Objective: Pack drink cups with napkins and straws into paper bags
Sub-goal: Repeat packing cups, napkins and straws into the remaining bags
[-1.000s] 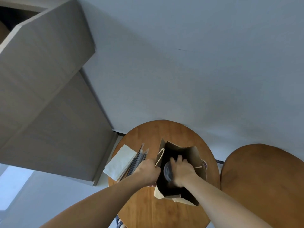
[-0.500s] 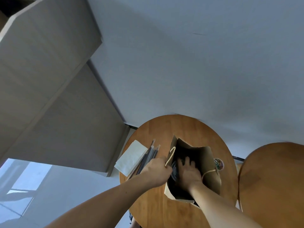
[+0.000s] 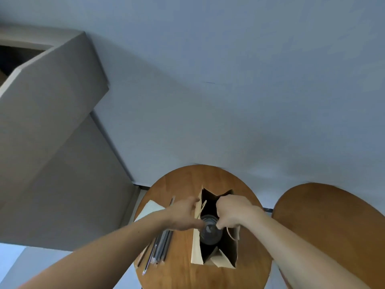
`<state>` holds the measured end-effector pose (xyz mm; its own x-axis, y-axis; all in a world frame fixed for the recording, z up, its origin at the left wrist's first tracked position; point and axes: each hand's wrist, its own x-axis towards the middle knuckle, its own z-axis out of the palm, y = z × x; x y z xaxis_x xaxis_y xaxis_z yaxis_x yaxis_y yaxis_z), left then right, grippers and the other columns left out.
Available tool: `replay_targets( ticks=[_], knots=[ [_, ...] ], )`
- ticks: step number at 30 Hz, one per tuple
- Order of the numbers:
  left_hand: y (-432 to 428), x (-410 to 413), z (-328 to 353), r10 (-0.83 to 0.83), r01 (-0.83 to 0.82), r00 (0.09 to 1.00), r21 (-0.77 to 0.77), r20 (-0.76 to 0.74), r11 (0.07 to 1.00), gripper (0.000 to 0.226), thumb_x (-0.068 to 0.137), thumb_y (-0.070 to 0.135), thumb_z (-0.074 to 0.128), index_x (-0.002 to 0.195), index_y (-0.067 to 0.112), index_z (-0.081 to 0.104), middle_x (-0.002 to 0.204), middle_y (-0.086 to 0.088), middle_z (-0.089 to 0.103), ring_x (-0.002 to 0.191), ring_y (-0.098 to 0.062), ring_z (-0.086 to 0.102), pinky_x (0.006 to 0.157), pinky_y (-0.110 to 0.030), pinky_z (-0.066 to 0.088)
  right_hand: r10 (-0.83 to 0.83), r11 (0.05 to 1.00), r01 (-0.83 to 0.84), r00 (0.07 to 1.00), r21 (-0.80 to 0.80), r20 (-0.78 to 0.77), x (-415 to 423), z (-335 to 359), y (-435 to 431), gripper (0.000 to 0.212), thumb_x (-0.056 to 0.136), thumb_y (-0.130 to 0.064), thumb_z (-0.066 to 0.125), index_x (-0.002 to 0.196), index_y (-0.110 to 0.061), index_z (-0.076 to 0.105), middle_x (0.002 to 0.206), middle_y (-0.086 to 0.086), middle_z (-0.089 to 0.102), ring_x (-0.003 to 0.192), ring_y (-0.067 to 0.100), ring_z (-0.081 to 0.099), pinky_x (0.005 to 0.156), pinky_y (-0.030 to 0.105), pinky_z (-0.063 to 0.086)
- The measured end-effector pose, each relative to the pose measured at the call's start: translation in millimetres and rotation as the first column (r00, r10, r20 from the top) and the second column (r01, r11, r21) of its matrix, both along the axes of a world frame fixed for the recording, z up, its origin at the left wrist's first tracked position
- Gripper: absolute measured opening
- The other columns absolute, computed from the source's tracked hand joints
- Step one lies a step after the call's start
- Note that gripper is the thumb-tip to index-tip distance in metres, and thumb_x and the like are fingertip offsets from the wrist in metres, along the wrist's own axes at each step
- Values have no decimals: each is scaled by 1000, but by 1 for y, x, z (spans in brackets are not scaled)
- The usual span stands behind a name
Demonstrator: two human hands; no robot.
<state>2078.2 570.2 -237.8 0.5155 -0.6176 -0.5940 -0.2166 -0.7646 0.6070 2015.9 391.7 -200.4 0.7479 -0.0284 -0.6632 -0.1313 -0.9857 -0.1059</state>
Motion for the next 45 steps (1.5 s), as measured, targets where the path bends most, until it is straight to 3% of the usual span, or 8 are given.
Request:
replay_targets(
  ticks=[4, 9, 15, 19, 23, 28, 33, 45],
  knots=[
    [4, 19, 18, -54, 52, 998, -78, -24, 996, 104, 67, 50, 82, 151, 37, 22, 149, 6, 42, 114, -7, 46, 92, -23, 39, -32, 999, 33, 989, -5, 141, 9, 44, -10, 27, 82, -38, 66, 94, -14, 69, 82, -1, 67, 73, 21, 63, 59, 32, 48],
    [25, 42, 30, 70, -65, 992, -53, 107, 996, 88, 77, 41, 73, 152, 25, 29, 147, 3, 44, 125, -14, 49, 96, -27, 44, -127, 989, 80, 887, 124, 444, 32, 50, 21, 46, 93, -45, 55, 131, -21, 56, 127, -1, 61, 112, 22, 59, 86, 34, 50],
    [82, 65, 11, 188, -200, 971, 74, 145, 977, 12, 82, 23, 55, 93, 17, 58, 88, 0, 61, 73, -18, 54, 60, -27, 38, -267, 940, 178, 916, 293, 300, 71, -9, 98, 22, 96, -27, 48, 104, -17, 66, 93, -3, 66, 83, 17, 62, 58, 28, 44],
    [122, 74, -23, 238, -264, 957, 162, 165, 951, 38, 89, 26, 53, 127, 21, 54, 114, -1, 61, 88, -16, 56, 72, -30, 45, -419, 867, 368, 903, 335, 94, 82, -72, 135, 25, 90, -13, 47, 66, -16, 52, 66, -2, 55, 56, 13, 51, 45, 23, 33],
    [152, 77, -65, 379, -401, 916, 262, 132, 878, 35, 91, 33, 54, 123, 21, 51, 109, 1, 53, 92, -15, 50, 82, -33, 47, -506, 814, 478, 862, 331, 0, 82, -130, 163, 23, 94, -28, 49, 79, -13, 58, 73, -1, 59, 65, 15, 60, 51, 25, 41],
    [174, 77, -113, 465, -461, 883, 303, 63, 834, 51, 92, 35, 53, 141, 23, 42, 135, -2, 54, 93, -17, 52, 56, -21, 40, -572, 770, 568, 816, 291, -80, 80, -193, 189, 37, 96, -43, 49, 76, -12, 55, 67, 0, 59, 57, 14, 59, 46, 24, 39],
    [181, 82, -146, 534, -515, 845, 288, 13, 808, 54, 92, 31, 56, 143, 19, 42, 140, -7, 50, 113, -26, 56, 89, -38, 55, -607, 762, 608, 791, 223, -84, 80, -242, 205, 46, 97, -49, 47, 67, -14, 50, 60, -3, 54, 47, 10, 52, 39, 20, 29],
    [186, 80, -161, 520, -501, 854, 285, 11, 817, 48, 96, 30, 53, 142, 20, 44, 141, -3, 50, 116, -22, 54, 87, -28, 48, -681, 707, 682, 728, 185, -80, 87, -280, 211, 41, 96, -36, 48, 66, -11, 60, 56, 0, 58, 46, 14, 54, 42, 21, 35]
  ],
)
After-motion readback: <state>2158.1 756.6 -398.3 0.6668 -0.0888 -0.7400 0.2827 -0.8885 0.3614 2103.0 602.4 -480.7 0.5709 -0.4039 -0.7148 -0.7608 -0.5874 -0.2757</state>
